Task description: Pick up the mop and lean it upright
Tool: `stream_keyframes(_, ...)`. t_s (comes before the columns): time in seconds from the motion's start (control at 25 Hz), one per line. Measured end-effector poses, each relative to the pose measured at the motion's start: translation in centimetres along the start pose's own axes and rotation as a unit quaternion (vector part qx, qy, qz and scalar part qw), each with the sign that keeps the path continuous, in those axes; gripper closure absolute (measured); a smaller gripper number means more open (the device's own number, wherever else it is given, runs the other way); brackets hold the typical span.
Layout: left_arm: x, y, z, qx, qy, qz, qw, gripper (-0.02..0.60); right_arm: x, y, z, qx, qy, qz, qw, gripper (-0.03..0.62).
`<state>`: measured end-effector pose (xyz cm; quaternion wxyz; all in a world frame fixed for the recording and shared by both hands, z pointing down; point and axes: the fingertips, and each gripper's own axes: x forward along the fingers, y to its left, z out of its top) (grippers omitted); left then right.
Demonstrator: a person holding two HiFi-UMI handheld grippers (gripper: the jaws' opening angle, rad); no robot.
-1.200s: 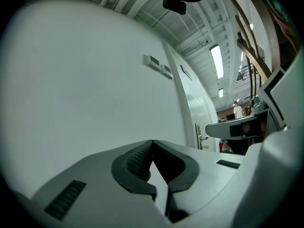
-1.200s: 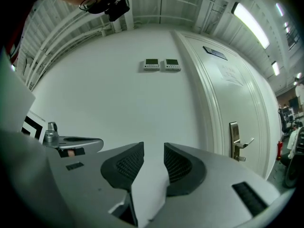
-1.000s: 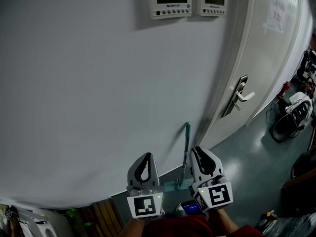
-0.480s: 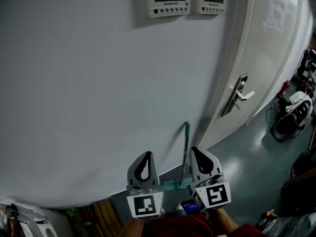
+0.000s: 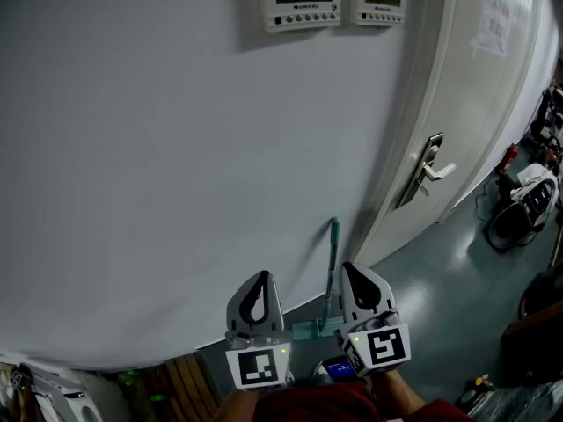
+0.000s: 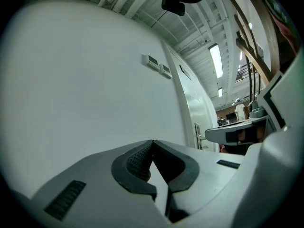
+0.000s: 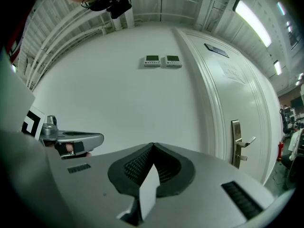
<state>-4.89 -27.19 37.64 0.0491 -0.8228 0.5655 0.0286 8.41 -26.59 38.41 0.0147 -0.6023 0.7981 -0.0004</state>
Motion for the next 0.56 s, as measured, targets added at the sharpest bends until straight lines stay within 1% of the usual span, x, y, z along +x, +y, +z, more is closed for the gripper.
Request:
stream_keyframes(0.12, 0.10, -0.02, -0.04, 0.000, 0.000, -0.001, 1.0000, 0.568, 0.06, -0.19, -0.41, 0.003, -0.001, -0.003, 1.000, 0.577)
stream_keyframes(0.36, 0.18, 0.00, -0.18, 0.001, 0.000, -0.001, 1.0000, 0.568, -0.06, -0.18, -0.60, 0.011, -0.006, 0.004, 1.000, 0.577)
stream_keyframes(0.56, 0.20, -0.11, -0.30, -0.005, 0.000, -0.001, 1.0000, 0.568, -0.03, -0.41, -0.47, 0.010, -0.005, -0.002, 1.000, 0.577)
